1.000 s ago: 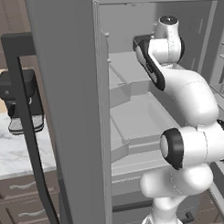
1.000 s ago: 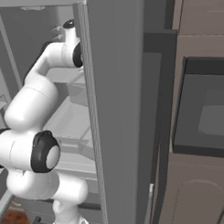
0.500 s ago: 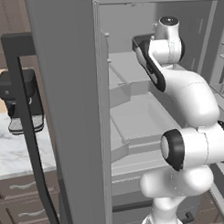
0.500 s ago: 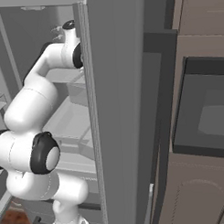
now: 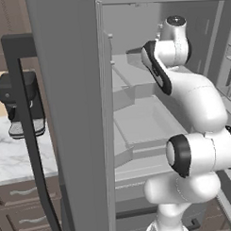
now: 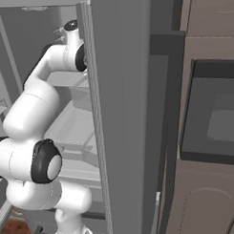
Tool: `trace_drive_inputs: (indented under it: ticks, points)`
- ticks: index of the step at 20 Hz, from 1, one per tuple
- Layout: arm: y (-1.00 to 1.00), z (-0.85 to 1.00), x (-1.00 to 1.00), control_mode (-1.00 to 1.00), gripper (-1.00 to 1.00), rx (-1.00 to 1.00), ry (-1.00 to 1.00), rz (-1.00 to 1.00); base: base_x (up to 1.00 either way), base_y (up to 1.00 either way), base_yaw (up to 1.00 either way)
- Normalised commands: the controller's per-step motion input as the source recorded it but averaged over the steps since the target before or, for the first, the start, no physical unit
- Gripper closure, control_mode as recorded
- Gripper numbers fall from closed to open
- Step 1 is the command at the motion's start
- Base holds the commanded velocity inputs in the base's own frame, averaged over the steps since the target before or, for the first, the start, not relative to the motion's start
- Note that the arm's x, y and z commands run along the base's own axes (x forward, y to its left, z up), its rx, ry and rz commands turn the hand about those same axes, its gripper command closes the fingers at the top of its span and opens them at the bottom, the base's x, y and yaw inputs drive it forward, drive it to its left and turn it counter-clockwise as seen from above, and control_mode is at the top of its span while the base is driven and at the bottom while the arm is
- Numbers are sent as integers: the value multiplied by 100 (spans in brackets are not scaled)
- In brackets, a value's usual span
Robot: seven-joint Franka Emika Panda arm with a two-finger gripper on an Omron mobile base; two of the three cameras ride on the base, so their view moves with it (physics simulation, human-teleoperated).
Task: Place two dumplings into each of the tupperware containers and then place the containers in the fridge.
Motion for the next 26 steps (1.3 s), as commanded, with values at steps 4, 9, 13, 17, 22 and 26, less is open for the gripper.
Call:
trace_drive_inputs:
  ticks: [4,9,13,17,22,26]
  points:
    - [0,0,-11,-100,-100,0,-43,1,0,0,0]
    - [0,4,-41,-100,-100,0,-29,2,0,0,0]
    - [0,64,-86,-100,-100,-1,-21,2,0,0,0]
    - [10,74,-100,-100,-100,-8,-8,11,0,0,0]
    - [28,31,-100,-100,-100,-21,0,27,0,0,0]
    - [42,7,-100,-100,-100,-28,7,32,0,0,0]
